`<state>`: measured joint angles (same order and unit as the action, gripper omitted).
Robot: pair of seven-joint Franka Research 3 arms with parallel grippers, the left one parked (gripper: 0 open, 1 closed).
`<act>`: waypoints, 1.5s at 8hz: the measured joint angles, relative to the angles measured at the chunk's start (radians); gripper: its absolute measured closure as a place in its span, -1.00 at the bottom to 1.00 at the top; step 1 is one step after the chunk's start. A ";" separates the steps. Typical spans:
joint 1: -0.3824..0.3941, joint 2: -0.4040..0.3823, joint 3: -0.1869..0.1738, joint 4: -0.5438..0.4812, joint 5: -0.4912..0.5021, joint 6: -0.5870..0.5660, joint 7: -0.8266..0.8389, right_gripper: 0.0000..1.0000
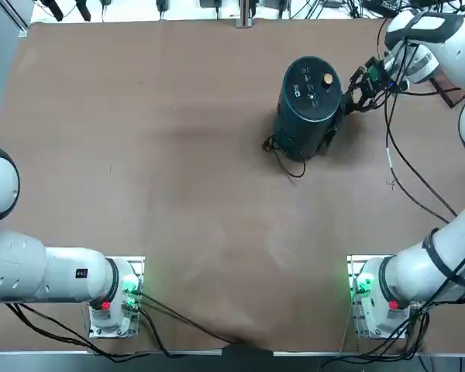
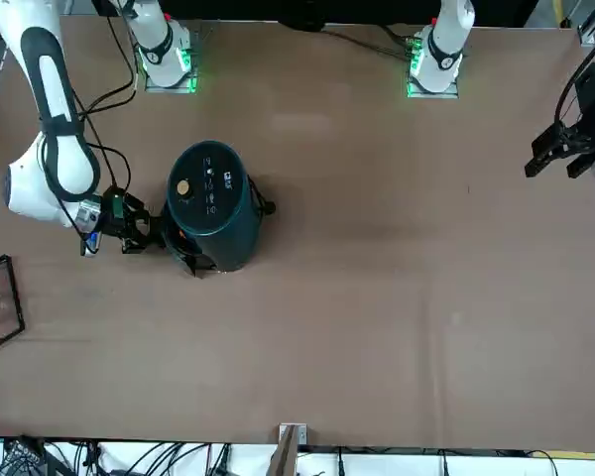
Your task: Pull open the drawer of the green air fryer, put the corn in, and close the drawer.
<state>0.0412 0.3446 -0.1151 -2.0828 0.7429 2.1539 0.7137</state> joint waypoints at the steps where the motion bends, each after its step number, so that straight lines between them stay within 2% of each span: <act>1: 0.006 0.000 0.001 0.000 -0.001 0.000 0.000 0.08; 12: 0.019 0.041 0.000 0.005 0.011 0.016 -0.059 0.08</act>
<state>0.0601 0.3855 -0.1156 -2.0776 0.7539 2.1700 0.6543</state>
